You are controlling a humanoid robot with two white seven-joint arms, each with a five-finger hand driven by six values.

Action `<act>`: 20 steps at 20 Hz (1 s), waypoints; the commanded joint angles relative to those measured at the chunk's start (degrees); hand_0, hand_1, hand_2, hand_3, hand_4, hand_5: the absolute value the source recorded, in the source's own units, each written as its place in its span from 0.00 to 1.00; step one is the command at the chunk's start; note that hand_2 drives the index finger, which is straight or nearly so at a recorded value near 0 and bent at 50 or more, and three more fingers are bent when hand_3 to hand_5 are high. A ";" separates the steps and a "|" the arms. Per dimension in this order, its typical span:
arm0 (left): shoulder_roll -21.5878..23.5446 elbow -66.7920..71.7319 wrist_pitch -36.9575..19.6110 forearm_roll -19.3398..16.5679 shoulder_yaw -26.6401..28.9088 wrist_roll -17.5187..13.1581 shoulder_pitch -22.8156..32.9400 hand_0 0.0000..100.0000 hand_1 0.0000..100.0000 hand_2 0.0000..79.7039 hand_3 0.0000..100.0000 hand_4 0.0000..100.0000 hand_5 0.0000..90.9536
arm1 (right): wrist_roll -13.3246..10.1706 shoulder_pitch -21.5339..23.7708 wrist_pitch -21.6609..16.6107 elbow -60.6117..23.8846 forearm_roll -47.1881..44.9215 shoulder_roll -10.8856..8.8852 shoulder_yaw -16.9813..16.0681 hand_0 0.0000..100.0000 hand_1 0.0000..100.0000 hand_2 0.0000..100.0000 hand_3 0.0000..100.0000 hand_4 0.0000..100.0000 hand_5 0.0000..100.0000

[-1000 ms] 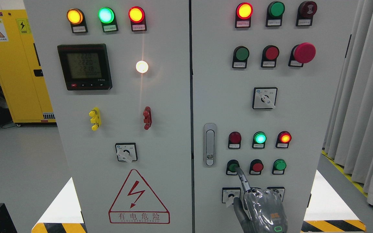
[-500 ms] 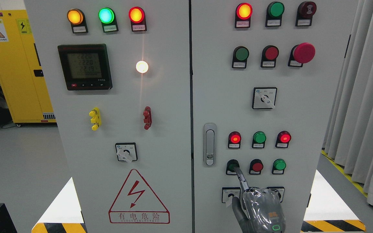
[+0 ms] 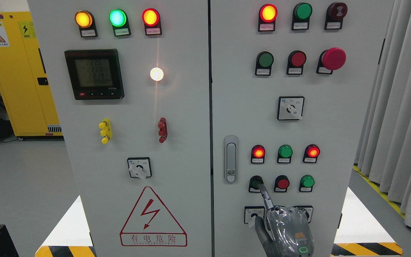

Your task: Press green start button

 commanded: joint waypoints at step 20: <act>0.00 0.02 -0.03 0.00 0.00 0.02 -0.02 0.12 0.56 0.00 0.00 0.00 0.00 | 0.31 4.65 -2.14 -10.17 -28.68 -0.03 6.49 0.73 0.86 0.05 0.62 0.66 0.67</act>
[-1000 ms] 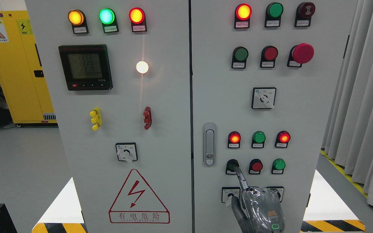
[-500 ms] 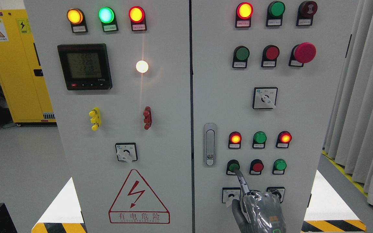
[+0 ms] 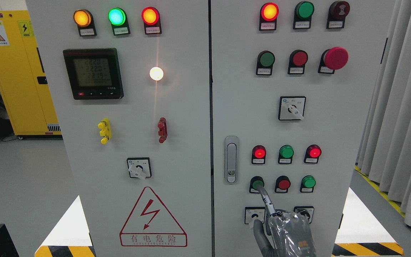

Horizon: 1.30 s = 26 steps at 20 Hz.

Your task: Press green start button

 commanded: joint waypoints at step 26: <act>0.00 0.02 -0.03 0.00 0.00 0.02 0.00 0.12 0.56 0.00 0.00 0.00 0.00 | 5.02 14.38 -6.85 -8.42 -47.18 0.09 6.84 0.35 0.50 0.00 0.01 0.03 0.00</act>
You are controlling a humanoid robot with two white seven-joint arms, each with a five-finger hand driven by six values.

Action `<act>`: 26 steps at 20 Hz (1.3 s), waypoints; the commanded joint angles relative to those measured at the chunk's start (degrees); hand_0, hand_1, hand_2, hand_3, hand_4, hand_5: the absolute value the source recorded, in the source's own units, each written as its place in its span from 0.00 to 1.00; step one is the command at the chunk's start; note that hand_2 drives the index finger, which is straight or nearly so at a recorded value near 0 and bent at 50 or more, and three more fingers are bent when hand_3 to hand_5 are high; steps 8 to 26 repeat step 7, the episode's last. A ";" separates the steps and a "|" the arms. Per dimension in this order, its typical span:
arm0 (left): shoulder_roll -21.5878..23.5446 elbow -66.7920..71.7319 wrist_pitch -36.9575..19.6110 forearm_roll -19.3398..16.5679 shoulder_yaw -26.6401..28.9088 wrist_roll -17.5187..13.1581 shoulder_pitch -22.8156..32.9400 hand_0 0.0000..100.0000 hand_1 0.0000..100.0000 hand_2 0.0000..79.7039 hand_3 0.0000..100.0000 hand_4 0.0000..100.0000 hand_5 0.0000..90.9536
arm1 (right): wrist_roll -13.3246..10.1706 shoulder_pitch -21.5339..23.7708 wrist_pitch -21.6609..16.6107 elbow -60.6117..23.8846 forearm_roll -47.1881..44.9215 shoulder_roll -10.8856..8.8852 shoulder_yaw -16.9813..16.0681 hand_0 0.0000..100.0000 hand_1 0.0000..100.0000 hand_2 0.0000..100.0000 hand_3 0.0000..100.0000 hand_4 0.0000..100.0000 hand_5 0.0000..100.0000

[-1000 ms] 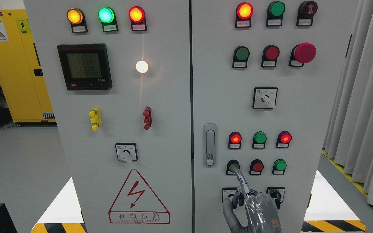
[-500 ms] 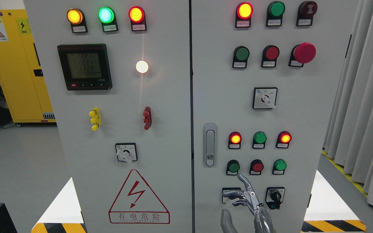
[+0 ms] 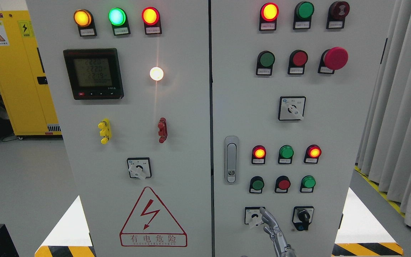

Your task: Press green start button

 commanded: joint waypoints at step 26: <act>0.00 -0.07 -0.03 0.00 0.00 0.02 0.07 0.12 0.56 0.00 0.00 0.00 0.00 | -0.19 1.60 0.06 -0.85 -0.77 0.16 1.08 0.35 0.50 0.00 0.01 0.03 0.00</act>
